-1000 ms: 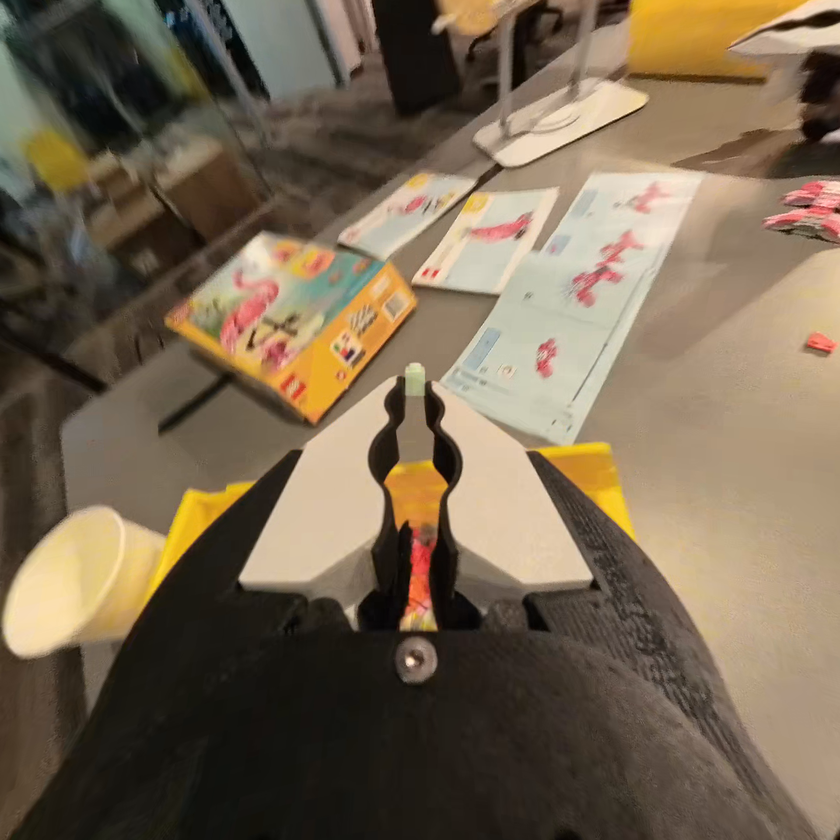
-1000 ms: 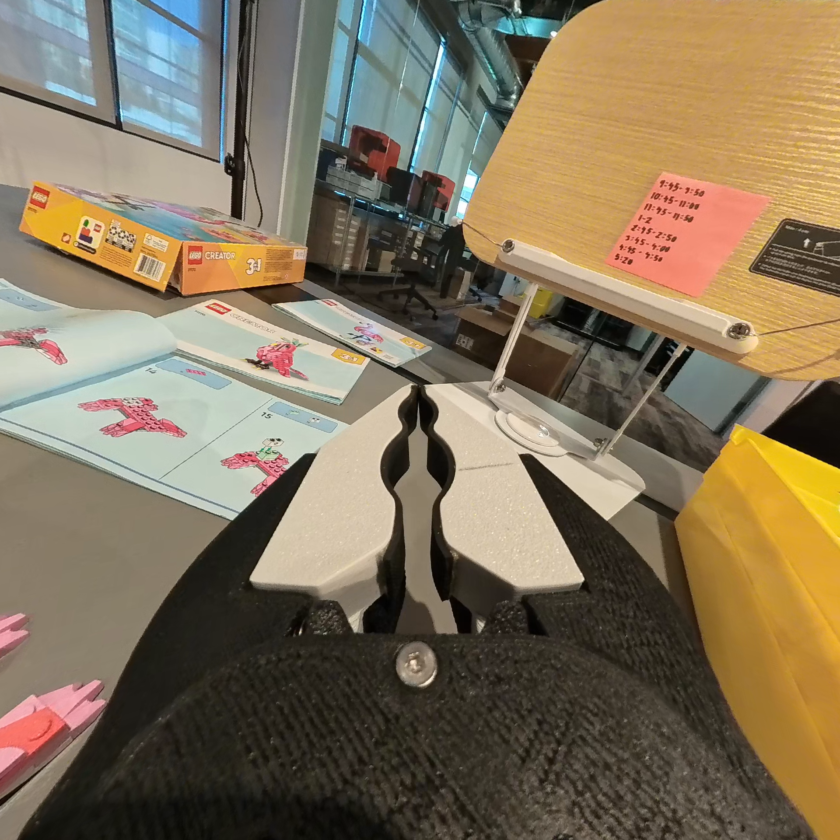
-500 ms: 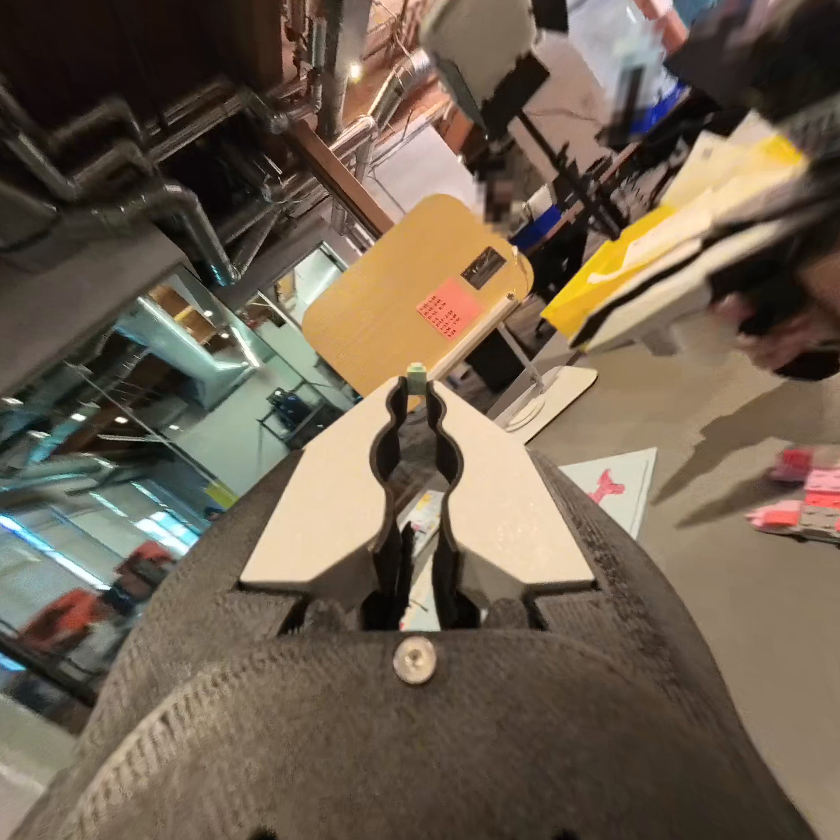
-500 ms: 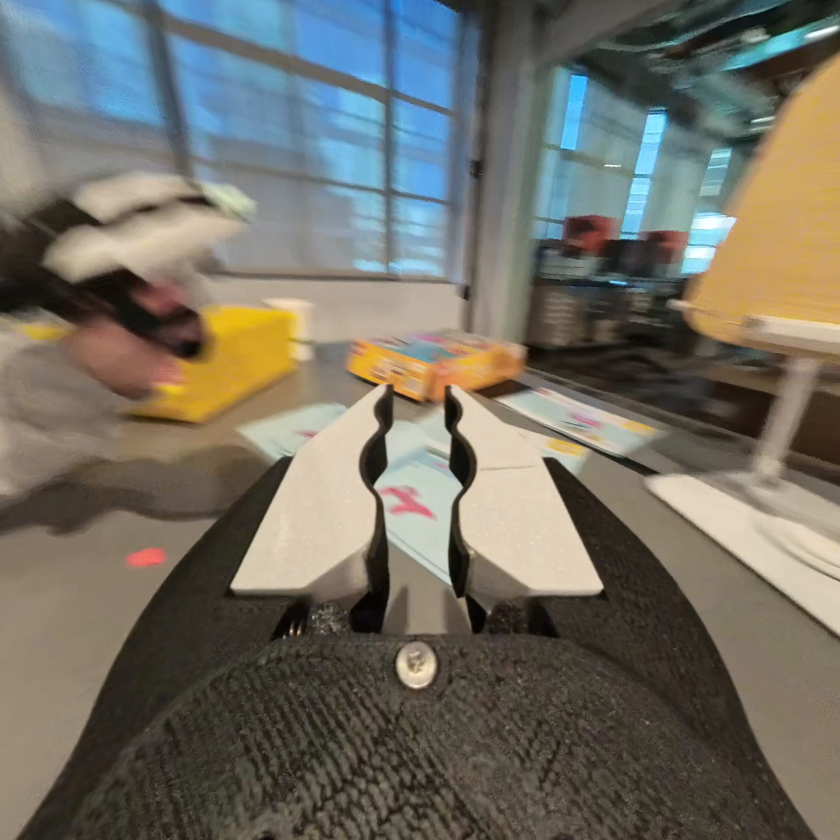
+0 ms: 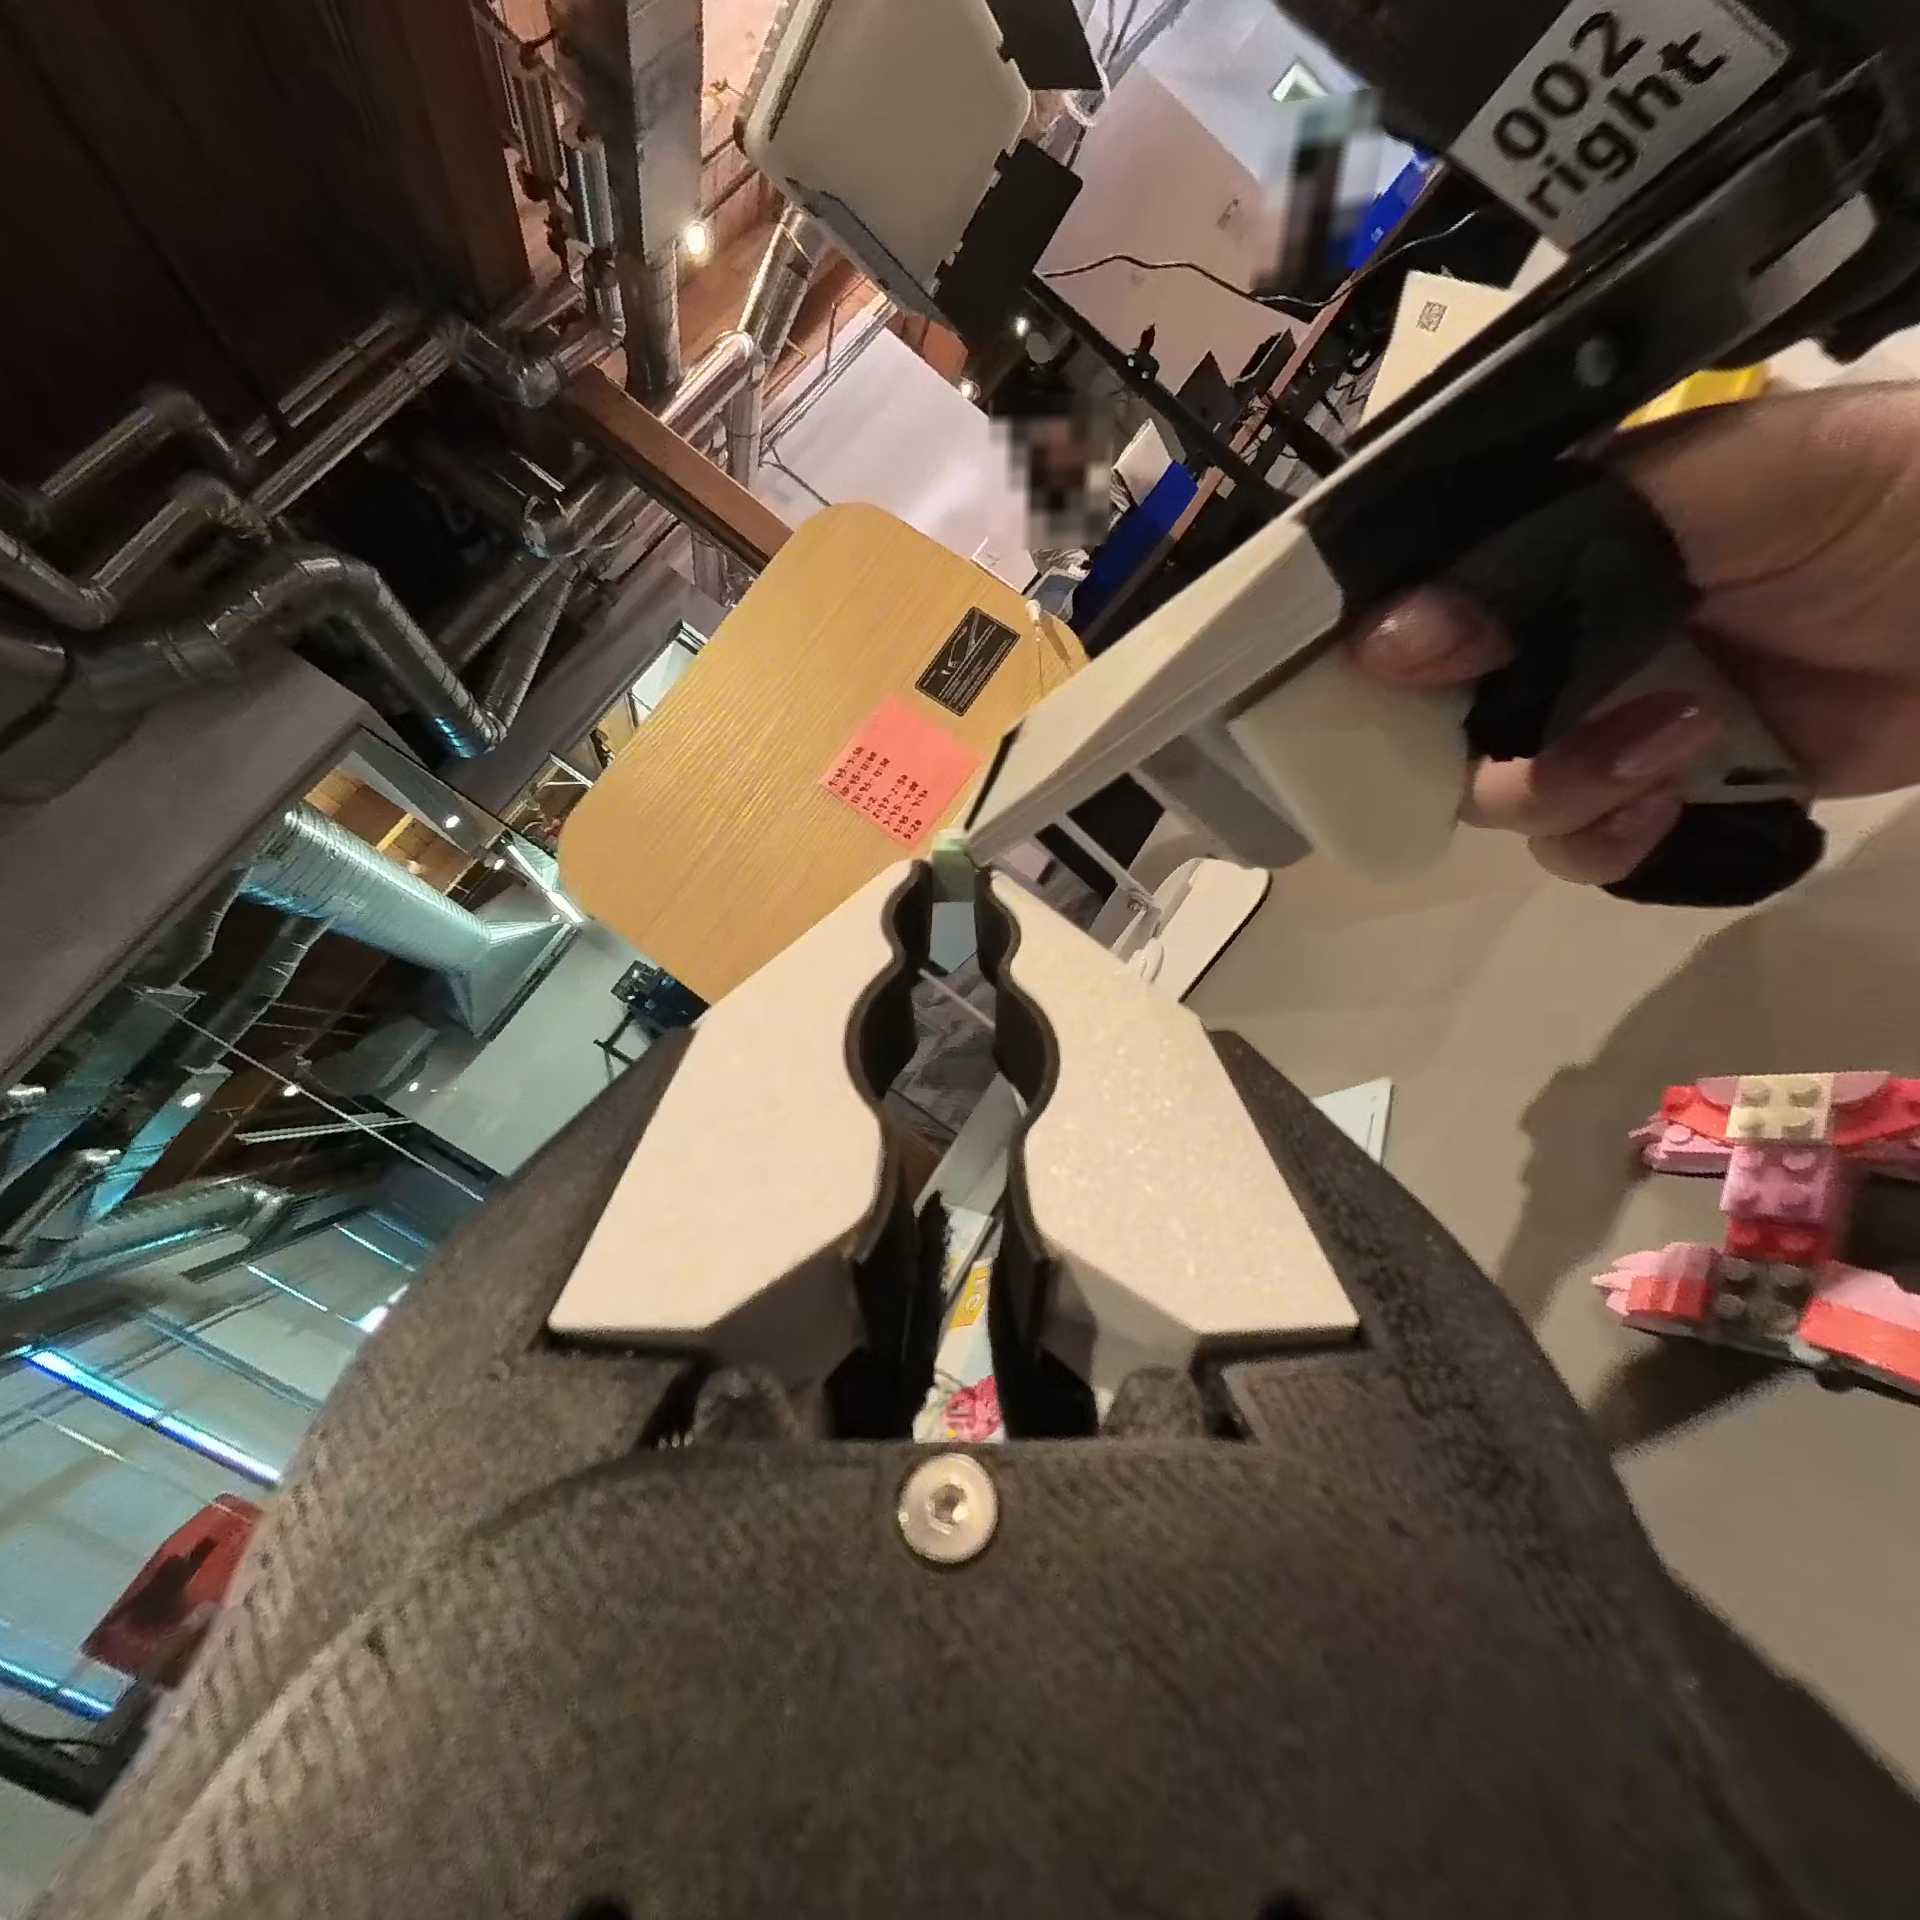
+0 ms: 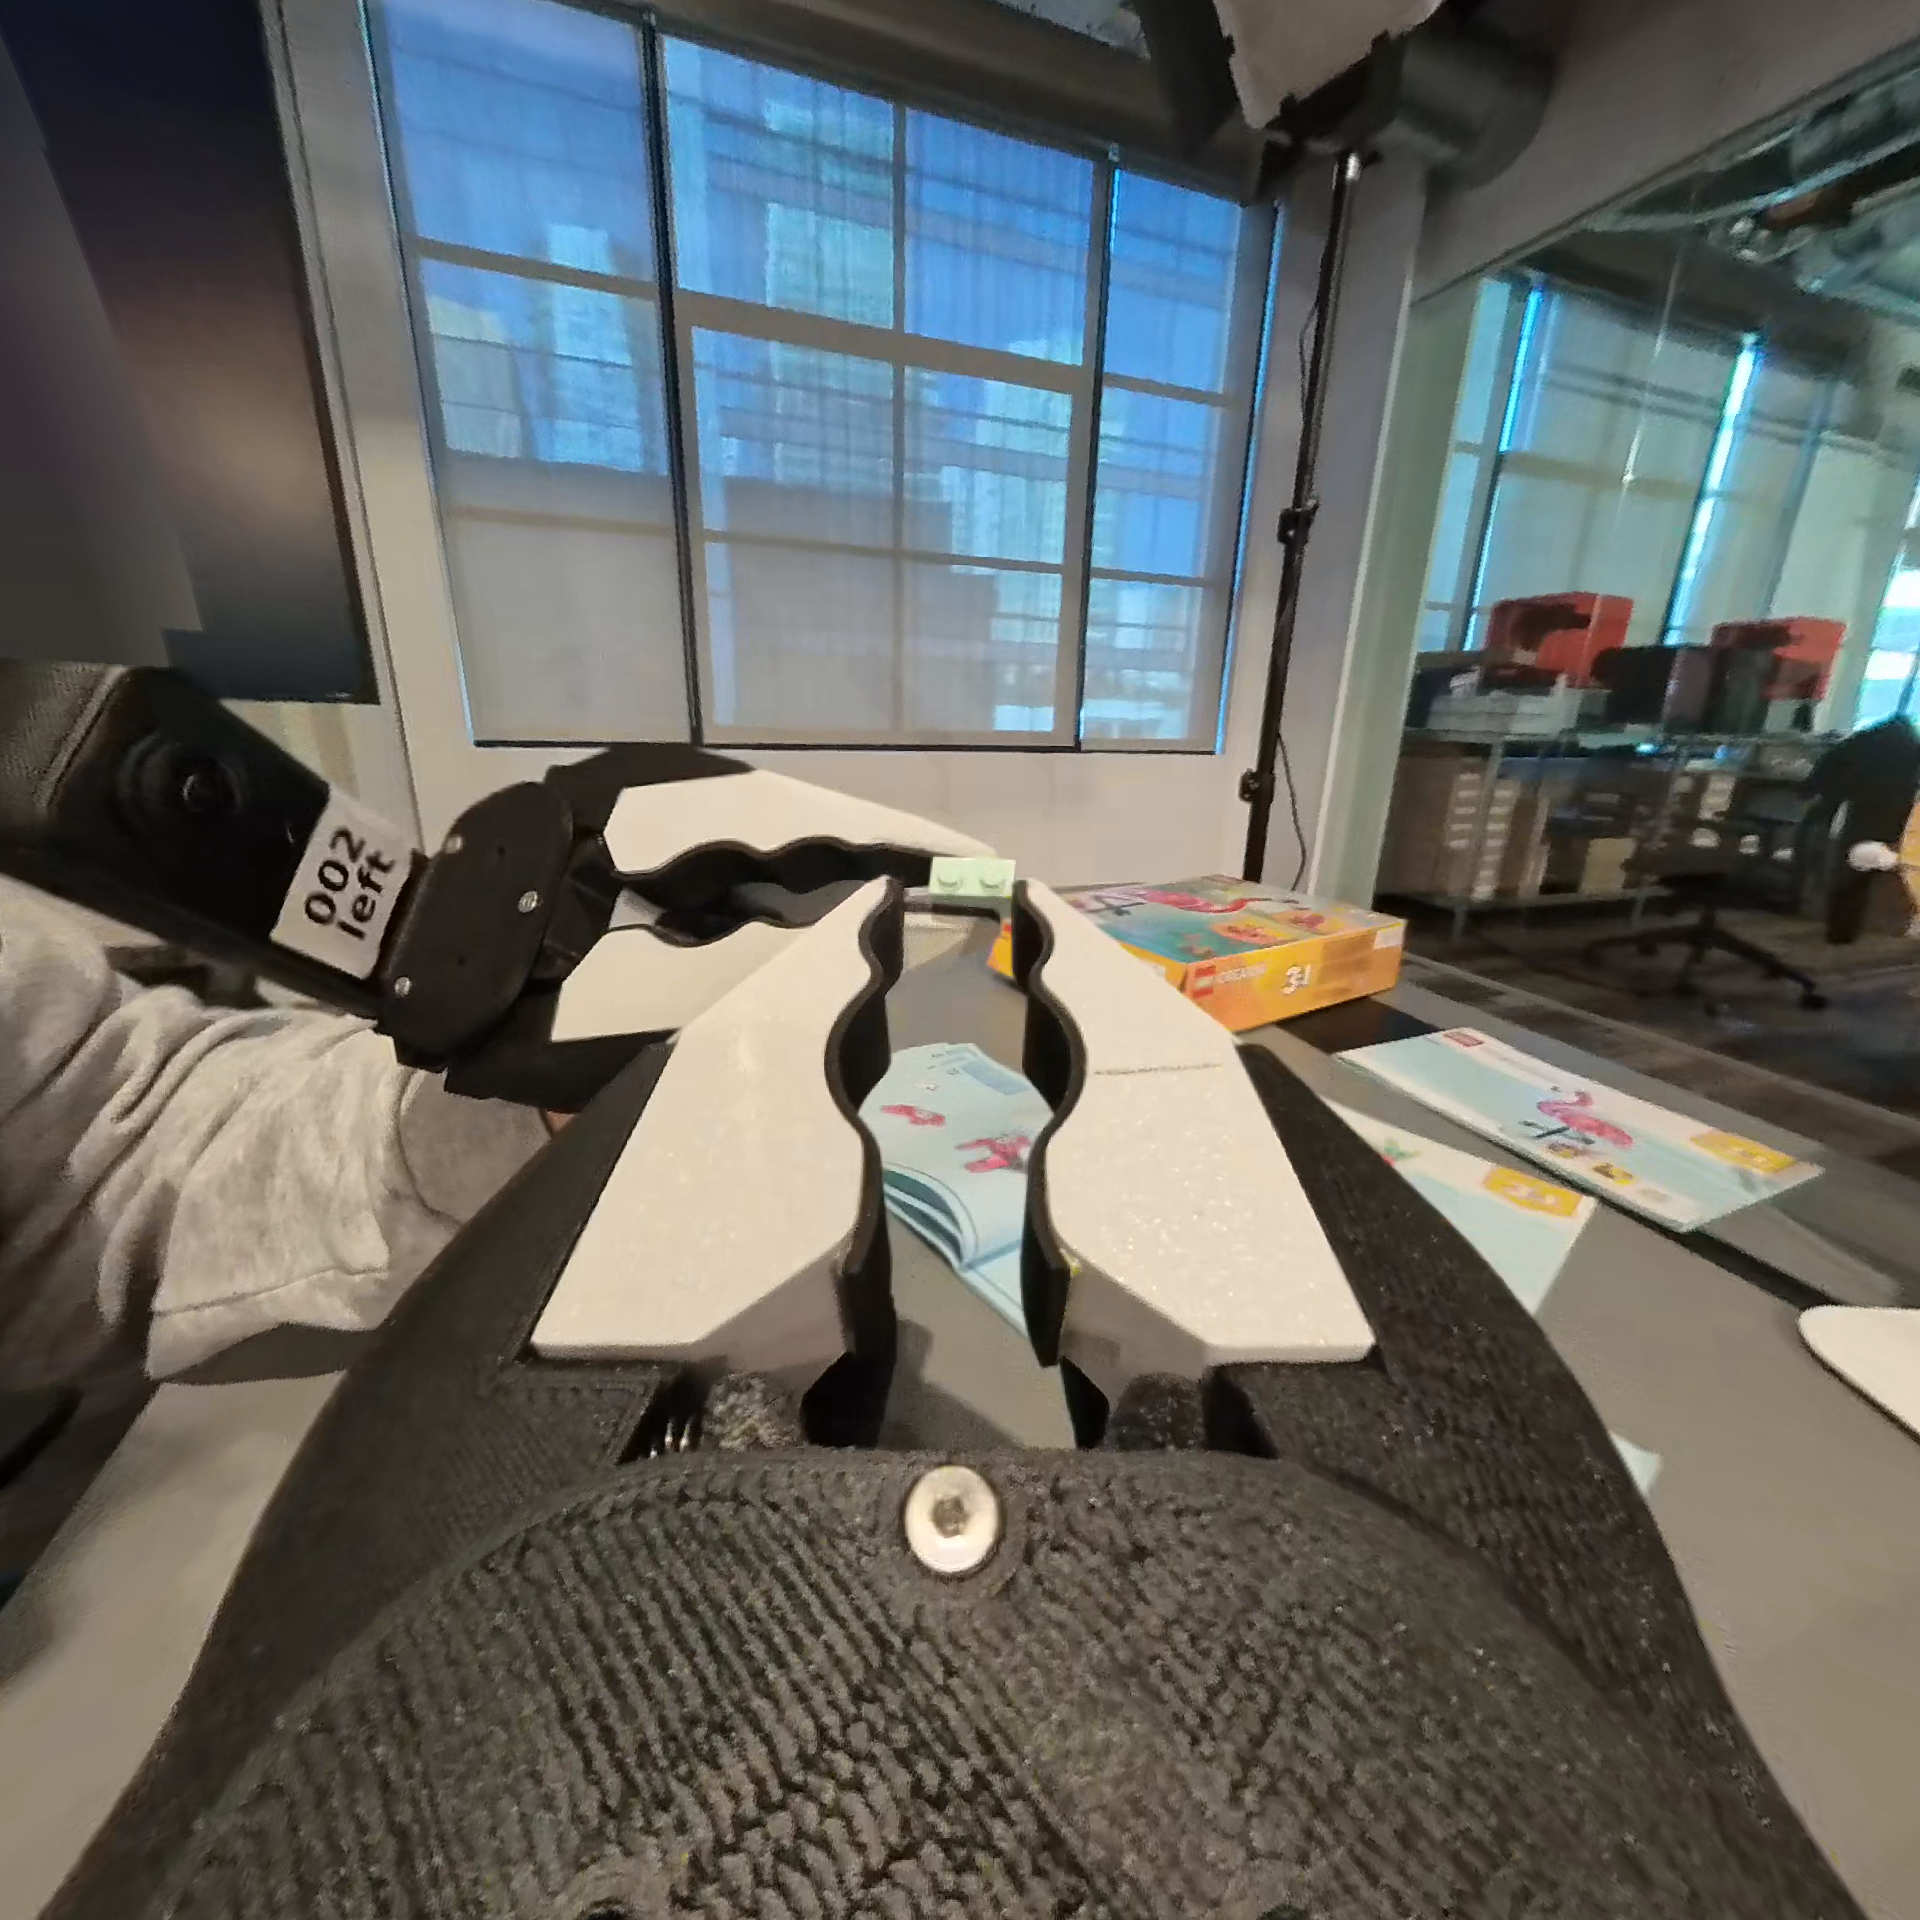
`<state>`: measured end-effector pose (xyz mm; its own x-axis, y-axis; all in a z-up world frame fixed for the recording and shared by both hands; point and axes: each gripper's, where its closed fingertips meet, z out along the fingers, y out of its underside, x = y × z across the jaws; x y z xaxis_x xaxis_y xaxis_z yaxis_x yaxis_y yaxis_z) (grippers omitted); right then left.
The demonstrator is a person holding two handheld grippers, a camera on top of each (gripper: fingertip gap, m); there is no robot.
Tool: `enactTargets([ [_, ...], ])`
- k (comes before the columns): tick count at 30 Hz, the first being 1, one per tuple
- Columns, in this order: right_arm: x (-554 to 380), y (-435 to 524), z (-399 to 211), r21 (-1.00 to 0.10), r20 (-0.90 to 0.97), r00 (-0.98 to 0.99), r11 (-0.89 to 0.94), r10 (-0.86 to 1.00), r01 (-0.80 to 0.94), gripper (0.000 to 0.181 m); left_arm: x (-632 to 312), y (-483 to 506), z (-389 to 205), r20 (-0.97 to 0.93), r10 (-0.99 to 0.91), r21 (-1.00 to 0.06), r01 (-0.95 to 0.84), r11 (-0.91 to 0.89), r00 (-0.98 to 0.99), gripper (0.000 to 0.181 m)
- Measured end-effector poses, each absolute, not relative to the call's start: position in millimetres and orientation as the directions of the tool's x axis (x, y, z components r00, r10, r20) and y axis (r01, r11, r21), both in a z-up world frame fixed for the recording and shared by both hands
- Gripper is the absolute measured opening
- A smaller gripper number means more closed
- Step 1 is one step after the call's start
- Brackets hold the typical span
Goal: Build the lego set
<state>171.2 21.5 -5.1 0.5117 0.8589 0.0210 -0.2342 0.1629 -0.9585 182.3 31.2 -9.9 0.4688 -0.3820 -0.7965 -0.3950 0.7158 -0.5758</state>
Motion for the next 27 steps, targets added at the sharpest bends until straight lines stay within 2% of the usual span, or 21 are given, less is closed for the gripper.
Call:
enactTargets([
  [1, 172, 23, -6, -0.957, 0.007, 0.509, 0.153, 0.861, -0.245, 0.014, 182, 30, -11, -0.804, -0.371, -0.564, -0.399, 0.723, 0.464, 0.008],
  [8, 167, 23, -13, -0.964, 0.032, 0.503, 0.160, 0.864, -0.214, 0.014, 181, 27, -18, -0.859, -0.277, -0.474, -0.465, 0.748, 0.430, 0.007],
  [10, 167, 18, -13, -0.967, 0.060, 0.465, 0.166, 0.883, -0.191, 0.014, 182, 20, -18, -0.820, -0.355, -0.536, -0.381, 0.753, 0.450, 0.008],
  [11, 168, 15, -13, -0.968, 0.070, 0.439, 0.167, 0.896, -0.188, 0.014, 182, 17, -19, -0.777, -0.434, -0.597, -0.314, 0.738, 0.456, 0.018],
  [12, 171, 12, -13, -0.967, 0.078, 0.412, 0.170, 0.908, -0.190, 0.014, 181, 15, -22, -0.729, -0.516, -0.659, -0.257, 0.707, 0.450, 0.036],
  [14, 177, 7, -15, -0.968, 0.061, 0.343, 0.139, 0.937, -0.209, 0.014, 176, 20, -30, -0.615, -0.662, -0.776, -0.182, 0.603, 0.428, 0.071],
  [16, 184, 4, -19, -0.970, 0.035, 0.294, 0.104, 0.955, -0.221, 0.014, 176, 28, -42, -0.476, -0.794, -0.877, -0.139, 0.459, 0.378, 0.084],
  [20, 200, 14, -35, -0.987, 0.007, 0.316, 0.057, 0.949, -0.149, 0.014, 184, 25, -77, -0.166, -0.972, -0.981, -0.126, 0.146, 0.169, 0.080],
  [25, 216, 23, -83, -0.995, 0.036, 0.363, -0.001, 0.931, 0.101, 0.014, 192, 24, -117, 0.167, -0.983, -0.956, -0.231, -0.182, 0.082, 0.080],
  [27, 222, 27, -100, -0.983, 0.029, 0.375, -0.041, 0.926, 0.178, 0.014, 197, 17, -129, 0.244, -0.968, -0.926, -0.282, -0.250, 0.056, 0.072],
])
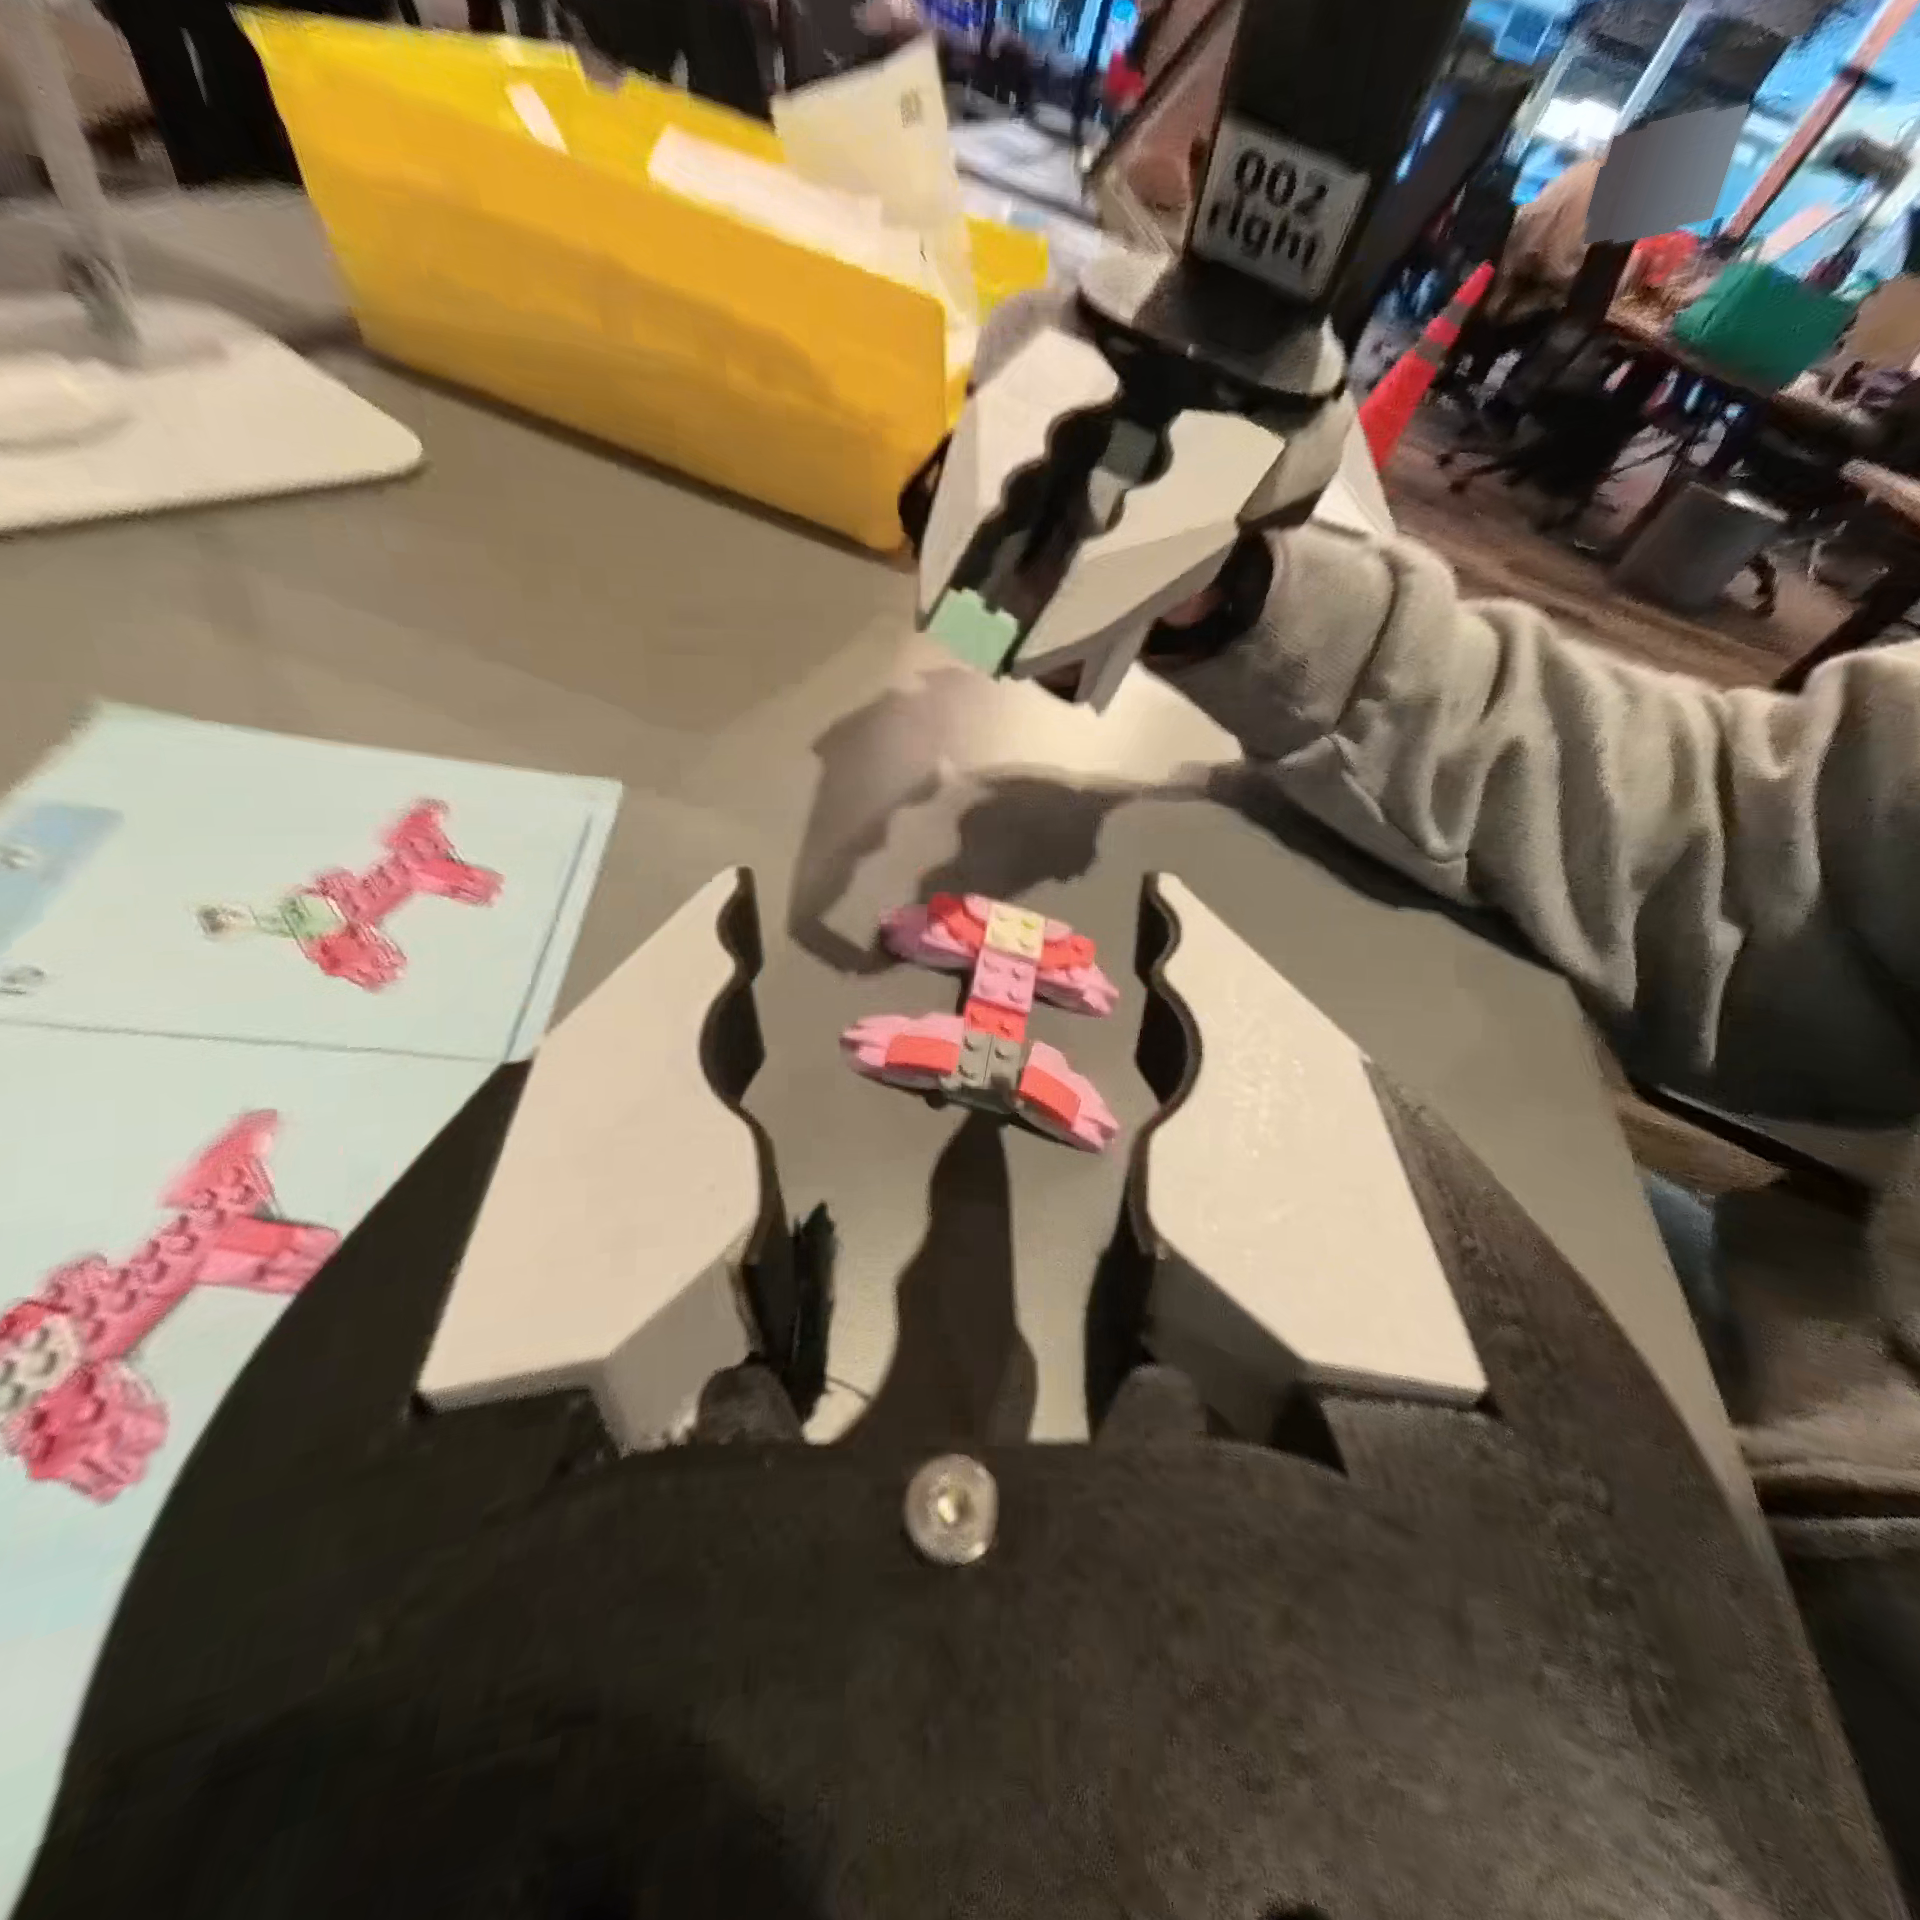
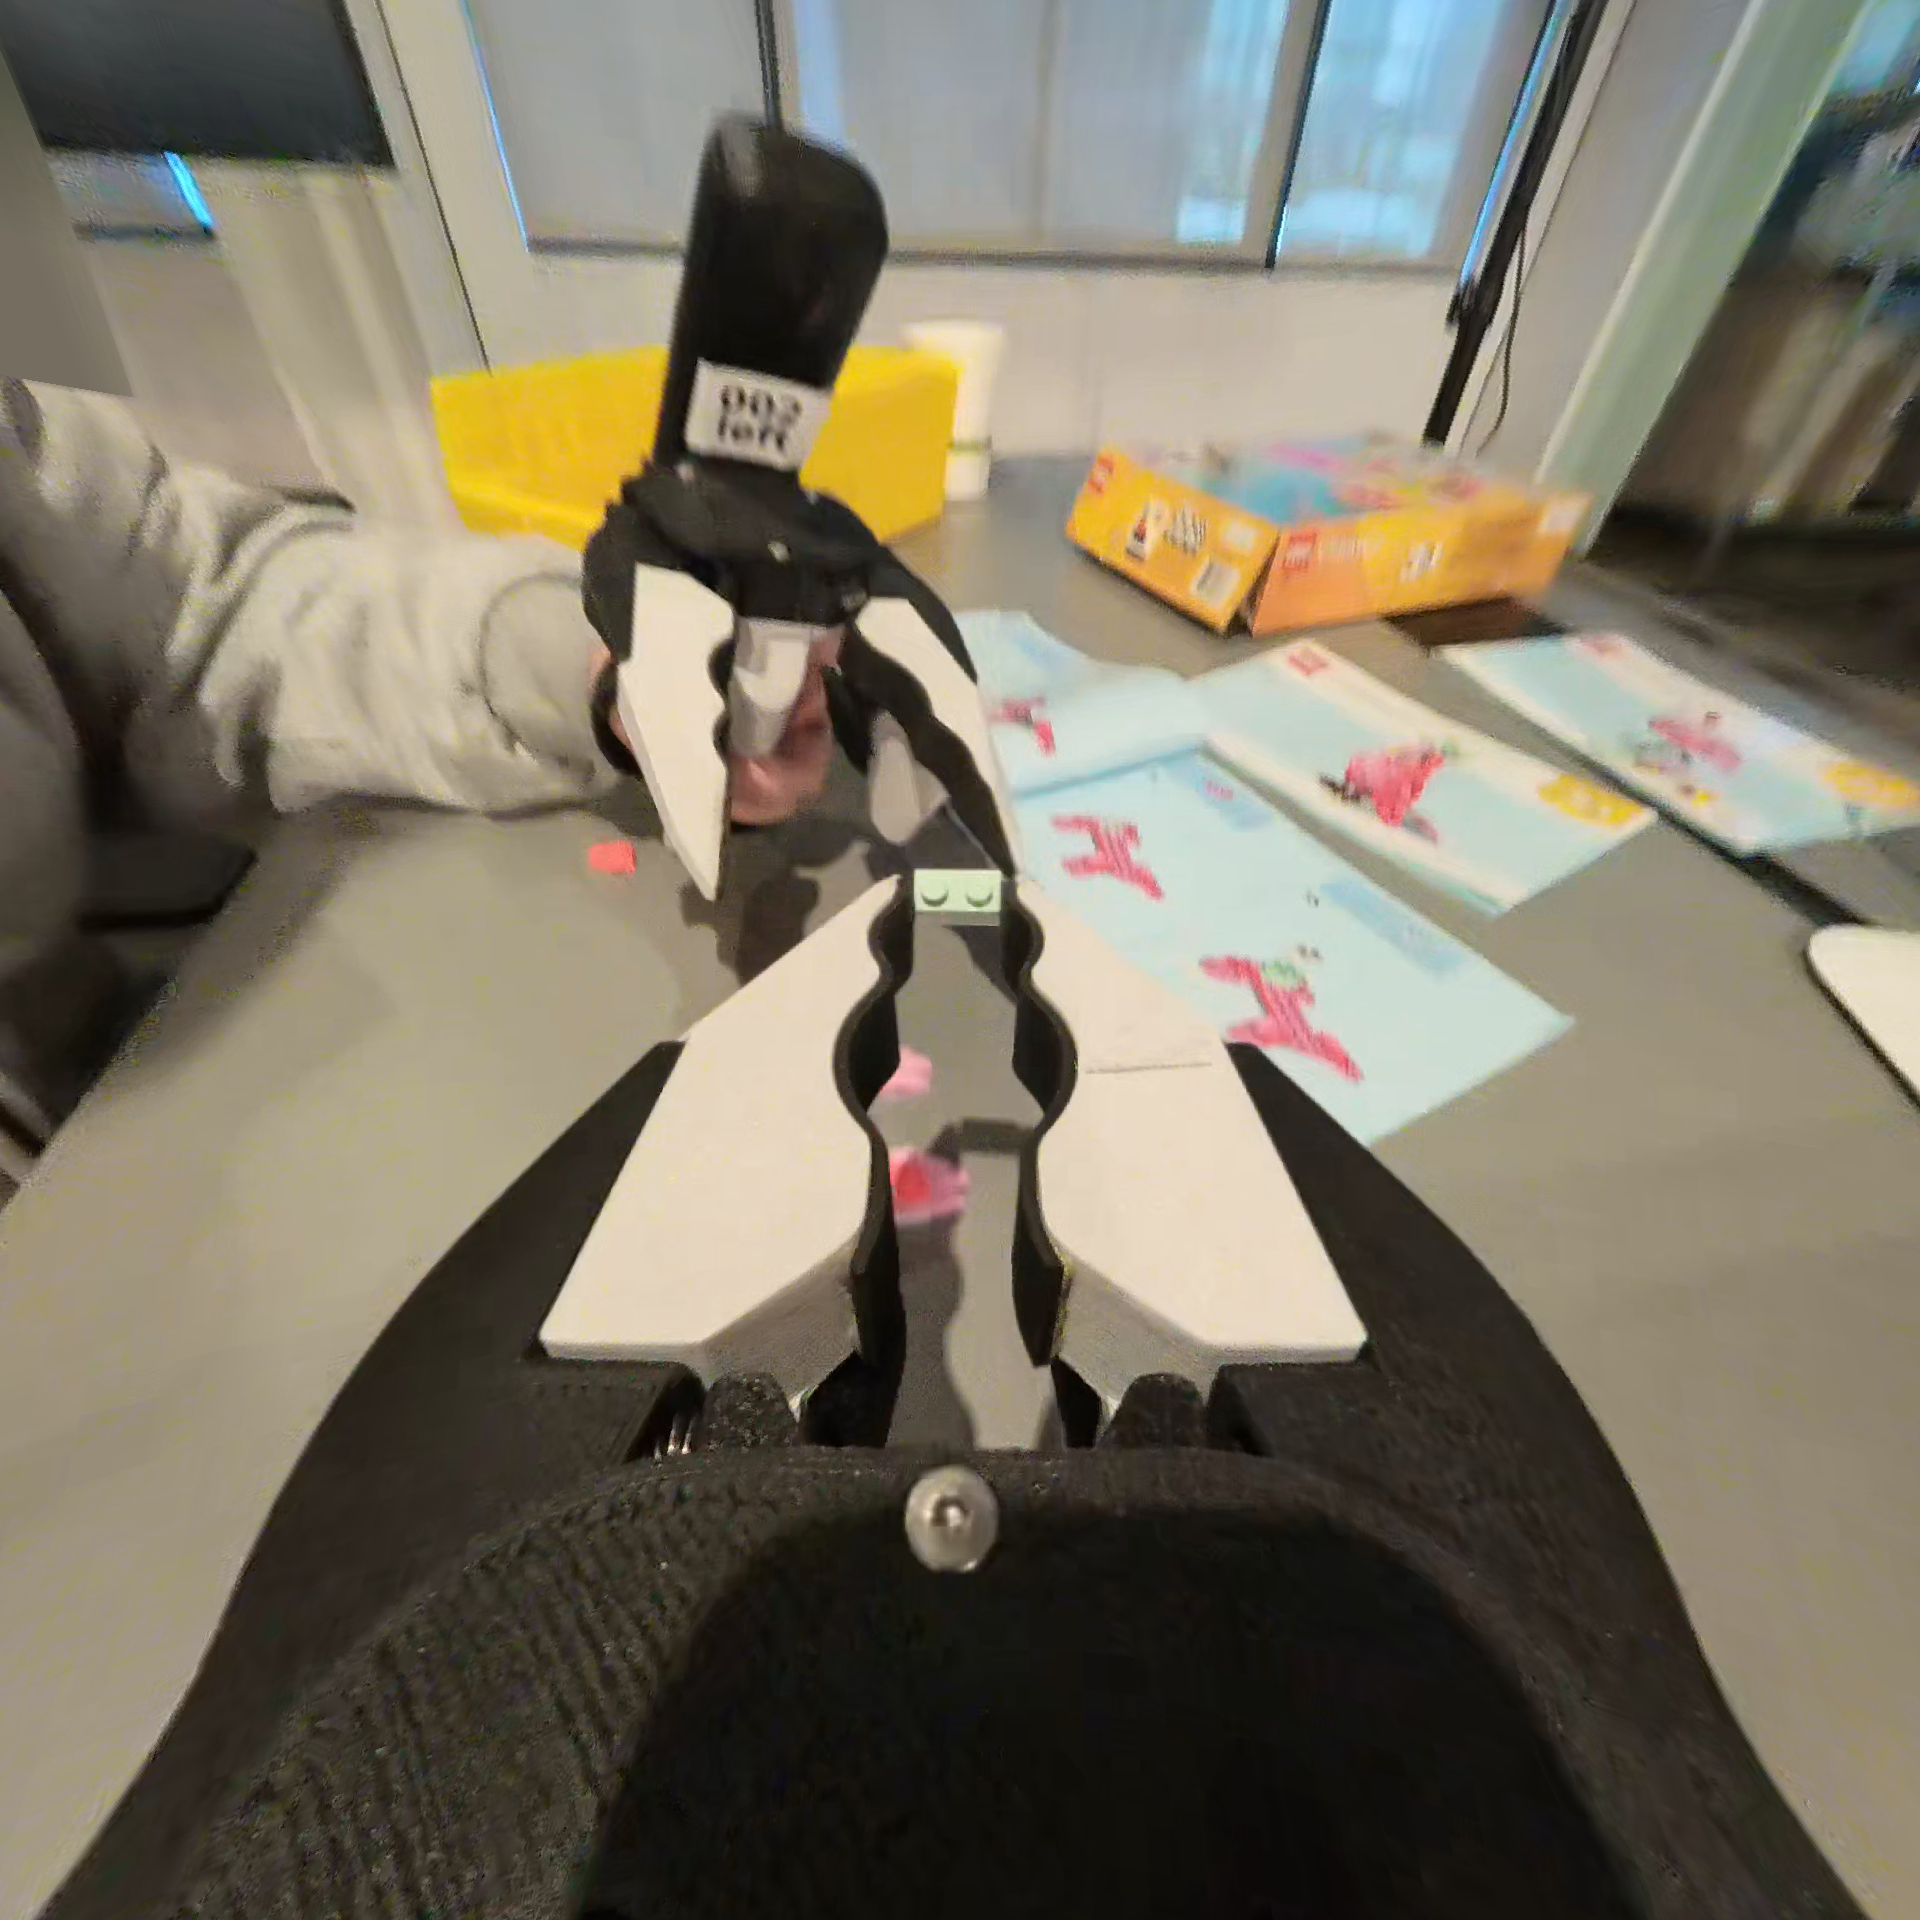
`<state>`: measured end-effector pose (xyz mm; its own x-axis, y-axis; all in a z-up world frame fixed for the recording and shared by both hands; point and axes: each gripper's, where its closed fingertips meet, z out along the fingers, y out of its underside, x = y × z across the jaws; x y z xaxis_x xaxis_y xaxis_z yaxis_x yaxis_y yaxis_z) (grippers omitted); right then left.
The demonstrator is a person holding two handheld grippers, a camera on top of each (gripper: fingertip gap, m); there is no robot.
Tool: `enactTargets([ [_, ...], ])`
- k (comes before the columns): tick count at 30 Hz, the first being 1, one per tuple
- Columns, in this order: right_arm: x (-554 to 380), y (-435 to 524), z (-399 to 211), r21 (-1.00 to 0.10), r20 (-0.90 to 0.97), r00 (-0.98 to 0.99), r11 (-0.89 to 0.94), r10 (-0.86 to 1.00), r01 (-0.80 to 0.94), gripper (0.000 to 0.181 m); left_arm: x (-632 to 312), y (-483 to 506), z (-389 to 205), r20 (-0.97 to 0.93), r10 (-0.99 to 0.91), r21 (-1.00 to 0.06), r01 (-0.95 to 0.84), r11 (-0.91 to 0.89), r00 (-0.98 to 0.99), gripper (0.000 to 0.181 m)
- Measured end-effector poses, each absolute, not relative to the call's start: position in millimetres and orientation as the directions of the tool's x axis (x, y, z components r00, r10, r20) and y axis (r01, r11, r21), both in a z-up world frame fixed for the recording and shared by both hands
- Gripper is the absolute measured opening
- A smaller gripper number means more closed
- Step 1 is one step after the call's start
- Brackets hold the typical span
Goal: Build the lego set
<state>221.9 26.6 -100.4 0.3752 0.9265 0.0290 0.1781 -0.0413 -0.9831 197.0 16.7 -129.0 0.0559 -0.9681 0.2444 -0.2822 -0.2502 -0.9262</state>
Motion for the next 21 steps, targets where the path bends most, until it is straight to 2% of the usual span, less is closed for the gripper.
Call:
enactTargets([
  [3, 233, 31, -121, -0.953, 0.036, 0.410, -0.093, 0.911, 0.290, 0.014, 199, 13, -150, 0.190, -0.979, -0.901, -0.384, -0.201, 0.067, 0.060],
  [7, 250, 38, -141, -0.903, 0.031, 0.473, -0.178, 0.880, 0.391, 0.014, 201, 5, -154, 0.156, -0.987, -0.893, -0.421, -0.156, 0.036, 0.050],
  [13, 263, 42, -160, -0.877, -0.055, 0.502, -0.282, 0.863, 0.389, 0.014, 201, 0, -162, 0.151, -0.988, -0.872, -0.469, -0.140, 0.015, 0.042],
  [21, 264, 42, -188, -0.800, -0.031, 0.503, -0.323, 0.863, 0.505, 0.015, 204, -6, -176, 0.058, -0.998, -0.833, -0.551, -0.047, -0.003, 0.042],
])
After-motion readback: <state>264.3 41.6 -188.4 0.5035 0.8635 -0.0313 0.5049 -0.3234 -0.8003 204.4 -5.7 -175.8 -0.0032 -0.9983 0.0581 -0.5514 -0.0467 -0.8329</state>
